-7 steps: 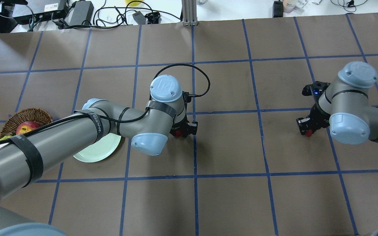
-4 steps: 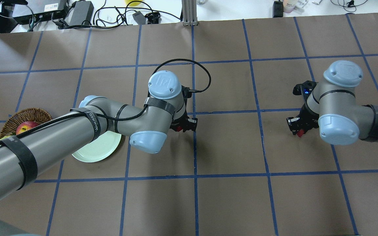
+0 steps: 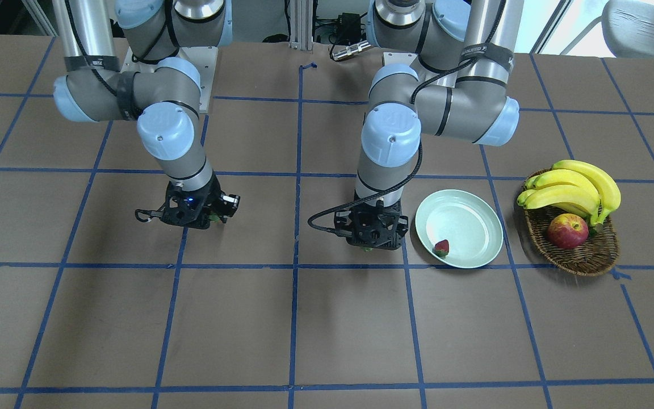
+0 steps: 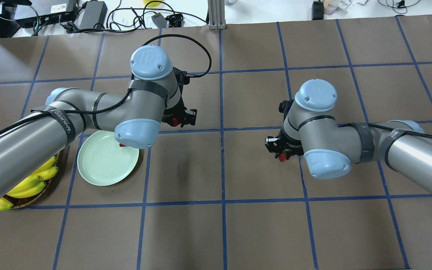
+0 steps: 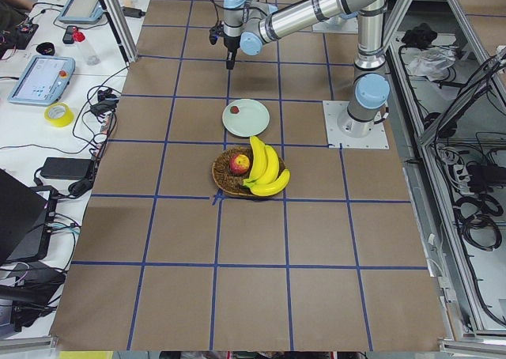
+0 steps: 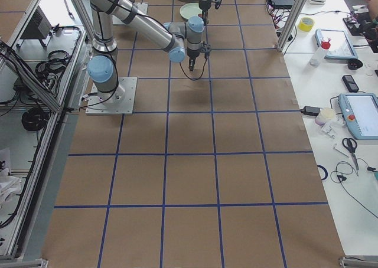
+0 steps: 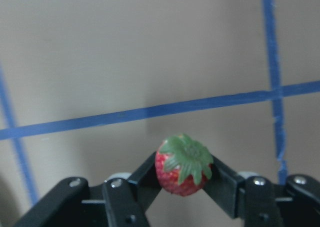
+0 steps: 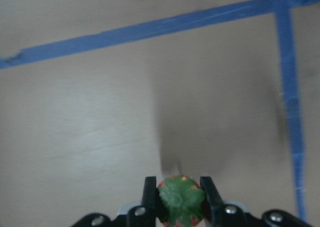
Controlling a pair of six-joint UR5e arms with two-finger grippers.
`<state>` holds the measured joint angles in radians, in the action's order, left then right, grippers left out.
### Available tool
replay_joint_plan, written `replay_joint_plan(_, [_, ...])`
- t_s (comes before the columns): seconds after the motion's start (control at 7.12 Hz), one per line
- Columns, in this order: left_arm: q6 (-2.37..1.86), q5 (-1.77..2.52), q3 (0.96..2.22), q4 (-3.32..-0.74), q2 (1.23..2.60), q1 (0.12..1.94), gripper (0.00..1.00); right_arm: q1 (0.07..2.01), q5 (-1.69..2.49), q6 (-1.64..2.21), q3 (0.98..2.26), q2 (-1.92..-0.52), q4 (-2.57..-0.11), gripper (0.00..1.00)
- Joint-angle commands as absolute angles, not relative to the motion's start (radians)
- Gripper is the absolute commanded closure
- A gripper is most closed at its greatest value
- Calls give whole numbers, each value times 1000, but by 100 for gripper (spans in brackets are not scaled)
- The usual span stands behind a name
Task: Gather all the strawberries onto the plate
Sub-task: 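Release the strawberry onto the plate with left gripper while right sets the last centrally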
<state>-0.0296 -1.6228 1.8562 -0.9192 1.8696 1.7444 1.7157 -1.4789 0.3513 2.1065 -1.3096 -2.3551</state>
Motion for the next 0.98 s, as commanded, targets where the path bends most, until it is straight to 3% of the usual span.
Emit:
replay_joint_plan(0.0, [182, -1651, 1865, -985, 1826, 1547, 100, 1903, -1420, 668, 1926, -1193, -2359, 97])
replay_joint_plan(0.28, [317, -1648, 1919, -986, 1822, 1406, 100, 2009, -1436, 811, 1785, -1076, -2358, 95])
replay_joint_plan(0.56, [327, -1652, 2018, -948, 1821, 1379, 100, 2062, -1424, 861, 1776, -1060, -2358, 93])
replay_joint_plan(0.7, [337, -1657, 2025, -950, 1822, 1367, 100, 2062, -1436, 859, 1776, -1054, -2358, 25])
replay_joint_plan(0.84, [350, -1657, 2019, -948, 1822, 1362, 45, 2062, -1436, 853, 1775, -1057, -2350, 0])
